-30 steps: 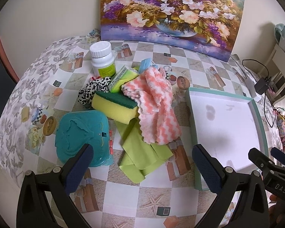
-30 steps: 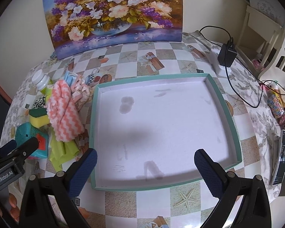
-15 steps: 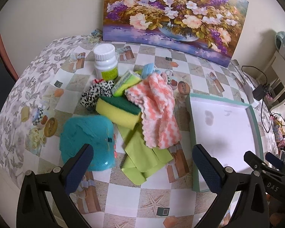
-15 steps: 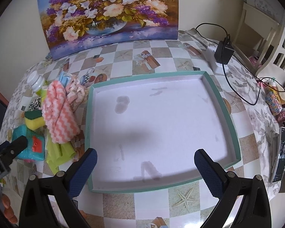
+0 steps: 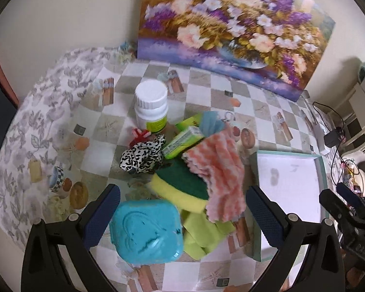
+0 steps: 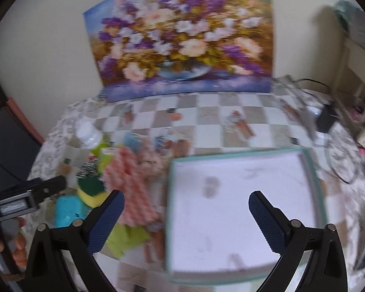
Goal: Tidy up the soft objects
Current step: 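Grasp the green-yellow sponge with the left tool while the right tool grasps the pink zigzag cloth, then carry the sponge and cloth into the white tray and open both tools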
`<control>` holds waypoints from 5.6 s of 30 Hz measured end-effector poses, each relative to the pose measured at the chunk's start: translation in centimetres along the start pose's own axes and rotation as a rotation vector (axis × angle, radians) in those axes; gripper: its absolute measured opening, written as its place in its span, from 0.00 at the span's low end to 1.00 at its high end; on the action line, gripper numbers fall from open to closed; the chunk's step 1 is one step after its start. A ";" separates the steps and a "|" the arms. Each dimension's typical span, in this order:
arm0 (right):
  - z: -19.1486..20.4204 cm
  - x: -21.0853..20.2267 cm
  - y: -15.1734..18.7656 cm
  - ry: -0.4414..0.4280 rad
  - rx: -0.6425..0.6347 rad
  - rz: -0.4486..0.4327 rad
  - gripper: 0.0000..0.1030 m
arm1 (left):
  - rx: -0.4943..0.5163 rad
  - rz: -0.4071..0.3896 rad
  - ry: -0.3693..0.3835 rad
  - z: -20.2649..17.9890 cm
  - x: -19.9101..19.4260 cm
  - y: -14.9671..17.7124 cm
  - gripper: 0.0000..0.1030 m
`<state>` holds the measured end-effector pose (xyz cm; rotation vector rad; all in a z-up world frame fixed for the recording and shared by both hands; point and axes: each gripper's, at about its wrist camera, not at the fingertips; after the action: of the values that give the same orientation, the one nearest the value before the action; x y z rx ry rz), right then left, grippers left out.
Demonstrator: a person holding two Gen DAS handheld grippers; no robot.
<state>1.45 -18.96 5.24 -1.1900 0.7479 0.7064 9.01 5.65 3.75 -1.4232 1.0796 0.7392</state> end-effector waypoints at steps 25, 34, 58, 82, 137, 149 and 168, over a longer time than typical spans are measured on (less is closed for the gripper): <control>5.5 12.0 -1.4 -0.254 -0.009 0.242 0.77 | 0.250 0.184 0.016 -1.9 7.0 0.6 0.99; 6.1 13.7 -0.6 -0.267 -0.008 0.273 0.47 | 0.236 0.181 -0.002 -1.6 7.8 0.7 0.75; 6.5 10.8 -0.3 -0.336 -0.012 0.188 0.15 | 0.186 0.122 -0.039 -1.6 6.4 1.0 0.61; 1.5 -4.4 -4.1 -0.326 0.049 -0.178 0.15 | 0.118 -0.240 -0.064 -6.0 -6.4 -0.6 0.60; -16.3 5.8 3.1 0.010 0.344 0.211 0.17 | 0.288 0.076 -0.001 -22.7 10.2 5.8 0.60; -16.0 6.6 3.1 0.041 0.343 0.251 0.18 | 0.276 0.132 -0.023 -22.2 11.3 6.1 0.61; -16.0 1.1 1.7 0.136 0.328 0.136 0.63 | 0.227 0.018 0.016 -20.8 5.4 3.8 0.86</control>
<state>-1.44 -34.05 0.20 -0.8999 1.0245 0.5906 4.61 -15.46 0.59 -1.2288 1.1514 0.5977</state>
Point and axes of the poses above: each gripper's, at about its wrist camera, not at the fingertips, and x roughly the way its jaws point, z to its left, y to its underside, and after that the axes turned 1 degree about x, right-handed
